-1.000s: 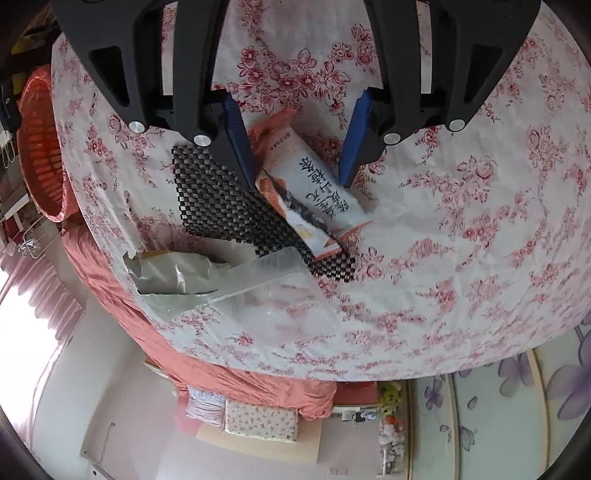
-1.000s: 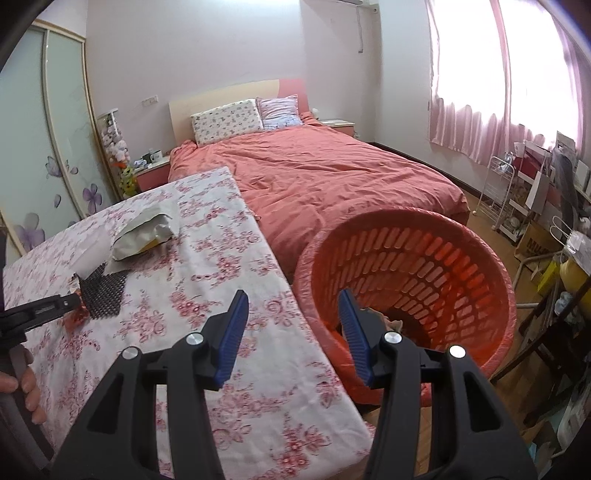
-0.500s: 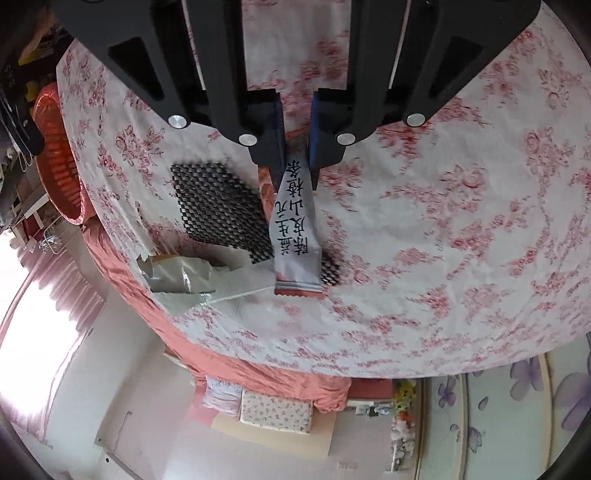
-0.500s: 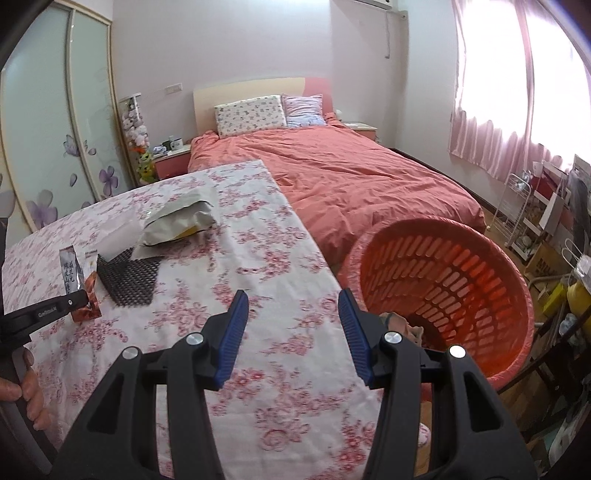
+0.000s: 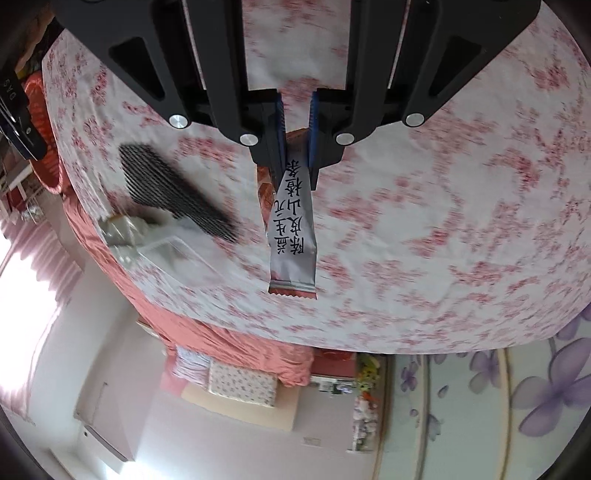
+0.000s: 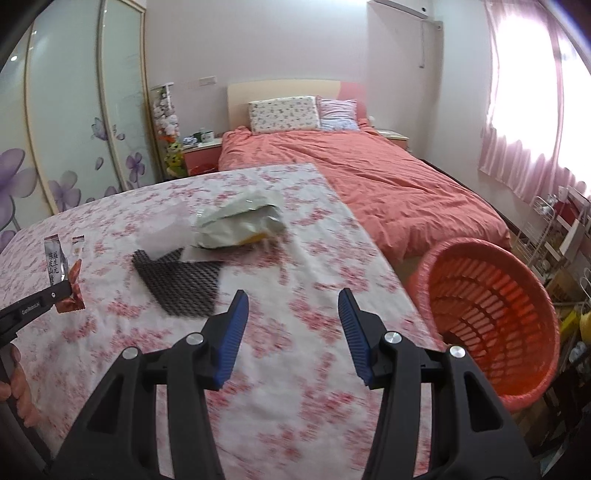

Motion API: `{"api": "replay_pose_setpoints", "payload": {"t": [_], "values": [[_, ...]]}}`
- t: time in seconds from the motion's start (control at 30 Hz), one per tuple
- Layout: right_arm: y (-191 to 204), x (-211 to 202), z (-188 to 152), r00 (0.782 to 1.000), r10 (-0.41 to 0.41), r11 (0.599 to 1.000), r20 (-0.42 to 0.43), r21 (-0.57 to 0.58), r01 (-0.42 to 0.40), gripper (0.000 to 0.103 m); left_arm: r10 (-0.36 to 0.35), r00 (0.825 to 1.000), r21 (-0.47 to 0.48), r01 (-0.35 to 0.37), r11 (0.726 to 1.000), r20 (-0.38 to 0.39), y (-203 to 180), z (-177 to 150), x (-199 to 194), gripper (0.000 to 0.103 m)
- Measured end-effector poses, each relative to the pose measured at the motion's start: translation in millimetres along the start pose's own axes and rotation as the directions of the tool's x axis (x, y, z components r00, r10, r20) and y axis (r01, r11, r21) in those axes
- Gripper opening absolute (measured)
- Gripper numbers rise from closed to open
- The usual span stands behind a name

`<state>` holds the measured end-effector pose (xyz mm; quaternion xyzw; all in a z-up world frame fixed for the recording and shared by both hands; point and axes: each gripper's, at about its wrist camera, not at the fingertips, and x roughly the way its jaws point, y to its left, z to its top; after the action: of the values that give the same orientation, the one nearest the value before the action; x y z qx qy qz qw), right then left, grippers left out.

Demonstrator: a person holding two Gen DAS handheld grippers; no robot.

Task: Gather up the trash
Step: 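Reach the right tool to the clear plastic container and close on it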

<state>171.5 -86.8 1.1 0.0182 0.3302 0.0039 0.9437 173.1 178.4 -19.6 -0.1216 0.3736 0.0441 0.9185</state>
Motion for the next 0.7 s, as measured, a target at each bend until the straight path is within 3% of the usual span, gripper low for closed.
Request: {"api": "replay_pose_setpoints", "payload": {"t": [0.17, 0.33, 0.6, 0.7], "values": [[41, 16, 17, 0.998, 0.062, 0.998, 0.002, -0.033, -0.061, 0.049, 0.017, 1.0, -0.024, -0.017, 1.0, 0.013, 20, 9, -2, 0.009], [85, 47, 42, 0.996, 0.091, 0.995, -0.018, -0.041, -0.092, 0.041, 0.017, 1.0, -0.044, -0.016, 0.999, 0.017, 39, 19, 0, 0.009], [113, 97, 66, 0.996, 0.048, 0.999, -0.08, 0.004, -0.048, 0.039, 0.004, 1.0, -0.06, -0.003, 0.998, 0.019, 56, 26, 2, 0.009], [112, 104, 57, 0.993, 0.023, 0.999, -0.114, -0.023, -0.026, 0.028, -0.002, 1.0, -0.062, 0.003, 0.998, 0.017, 57, 26, 4, 0.009]]}}
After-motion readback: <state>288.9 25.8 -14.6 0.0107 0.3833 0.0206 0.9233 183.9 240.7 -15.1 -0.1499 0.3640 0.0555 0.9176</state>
